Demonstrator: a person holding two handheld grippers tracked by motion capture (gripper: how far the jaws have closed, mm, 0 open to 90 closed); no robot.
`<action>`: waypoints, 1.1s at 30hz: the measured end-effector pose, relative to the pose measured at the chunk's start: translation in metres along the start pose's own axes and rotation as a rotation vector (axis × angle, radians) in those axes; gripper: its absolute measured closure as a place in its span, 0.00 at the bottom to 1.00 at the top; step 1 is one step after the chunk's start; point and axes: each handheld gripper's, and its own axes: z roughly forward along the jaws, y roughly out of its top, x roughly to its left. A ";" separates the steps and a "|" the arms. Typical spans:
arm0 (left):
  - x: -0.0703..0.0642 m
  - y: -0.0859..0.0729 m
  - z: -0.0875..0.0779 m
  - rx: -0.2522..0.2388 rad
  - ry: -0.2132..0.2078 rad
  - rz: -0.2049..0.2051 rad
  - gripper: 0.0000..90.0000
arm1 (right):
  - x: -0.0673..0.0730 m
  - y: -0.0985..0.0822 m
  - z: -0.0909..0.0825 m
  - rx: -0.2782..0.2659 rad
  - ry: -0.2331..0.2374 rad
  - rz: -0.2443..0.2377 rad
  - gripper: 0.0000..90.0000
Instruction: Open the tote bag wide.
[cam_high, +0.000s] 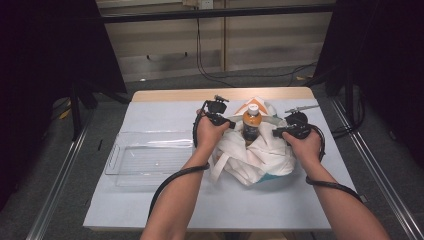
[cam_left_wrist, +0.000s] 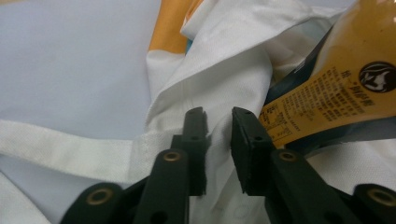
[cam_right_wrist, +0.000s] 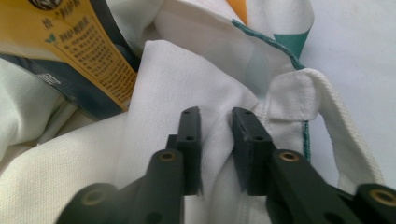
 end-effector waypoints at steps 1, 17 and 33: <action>0.000 0.000 0.000 0.008 0.001 0.005 0.91 | 0.000 -0.001 0.000 -0.001 0.001 0.005 0.87; 0.002 -0.002 0.002 0.030 0.075 0.003 1.00 | -0.007 -0.007 0.003 0.010 -0.016 0.046 0.98; 0.007 -0.008 -0.004 -0.019 0.011 -0.044 0.97 | -0.010 -0.013 -0.010 -0.095 -0.037 -0.028 0.71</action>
